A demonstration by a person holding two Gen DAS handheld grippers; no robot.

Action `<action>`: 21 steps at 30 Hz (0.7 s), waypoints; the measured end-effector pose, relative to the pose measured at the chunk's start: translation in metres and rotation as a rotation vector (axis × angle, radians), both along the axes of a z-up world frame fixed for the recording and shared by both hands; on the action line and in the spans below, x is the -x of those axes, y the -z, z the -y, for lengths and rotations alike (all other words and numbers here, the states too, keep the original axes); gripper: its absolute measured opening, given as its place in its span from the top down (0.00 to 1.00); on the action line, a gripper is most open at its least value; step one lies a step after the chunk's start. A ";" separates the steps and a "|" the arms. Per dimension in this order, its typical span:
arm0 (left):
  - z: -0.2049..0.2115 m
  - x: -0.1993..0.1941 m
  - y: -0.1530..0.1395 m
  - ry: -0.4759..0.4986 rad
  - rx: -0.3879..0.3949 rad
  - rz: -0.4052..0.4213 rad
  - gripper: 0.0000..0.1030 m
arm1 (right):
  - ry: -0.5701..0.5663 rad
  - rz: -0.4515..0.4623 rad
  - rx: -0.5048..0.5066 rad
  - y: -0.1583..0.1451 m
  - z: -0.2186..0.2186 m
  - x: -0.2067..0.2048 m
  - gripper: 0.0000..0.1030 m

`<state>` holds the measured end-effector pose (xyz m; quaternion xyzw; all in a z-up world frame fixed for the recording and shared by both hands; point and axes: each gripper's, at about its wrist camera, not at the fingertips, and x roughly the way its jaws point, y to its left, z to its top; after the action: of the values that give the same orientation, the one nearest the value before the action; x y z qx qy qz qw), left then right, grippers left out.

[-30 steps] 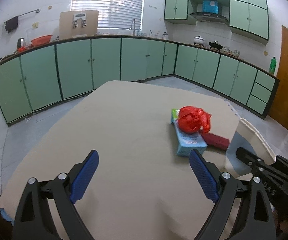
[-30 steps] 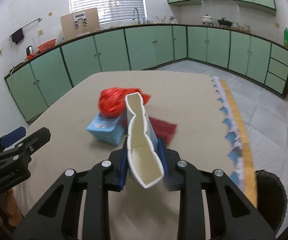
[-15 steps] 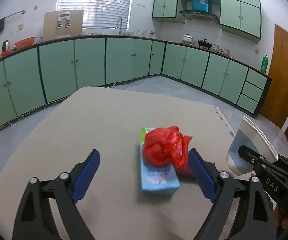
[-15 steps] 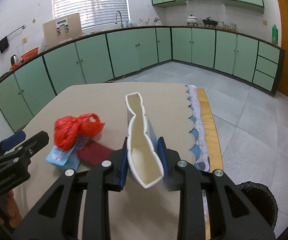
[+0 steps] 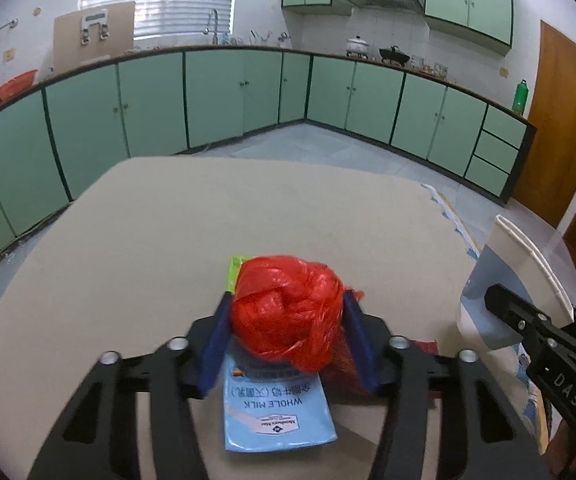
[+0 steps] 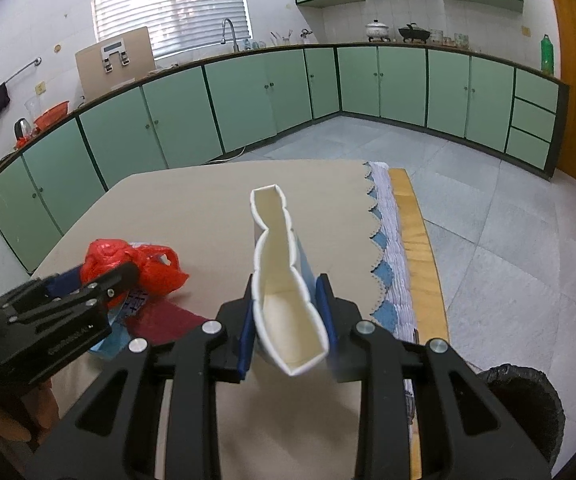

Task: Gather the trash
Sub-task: 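Grasp the red plastic bag with the left tool while the right holds the cup, then carry the red bag and white cup over the bin and release them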

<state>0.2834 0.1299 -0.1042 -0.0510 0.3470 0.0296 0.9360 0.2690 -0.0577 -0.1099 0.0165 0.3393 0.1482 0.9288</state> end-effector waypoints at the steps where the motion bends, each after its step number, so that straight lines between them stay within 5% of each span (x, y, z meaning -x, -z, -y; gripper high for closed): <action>1: 0.000 0.001 0.000 -0.001 0.001 0.002 0.55 | 0.001 -0.001 -0.002 0.000 0.001 0.000 0.74; 21: 0.013 0.055 -0.056 0.027 0.037 0.127 0.59 | -0.003 0.076 -0.028 -0.044 0.019 0.041 0.73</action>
<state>0.2287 0.1169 -0.0478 -0.0654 0.2880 0.0072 0.9554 0.2278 -0.0764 -0.0662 0.0232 0.3019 0.1548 0.9404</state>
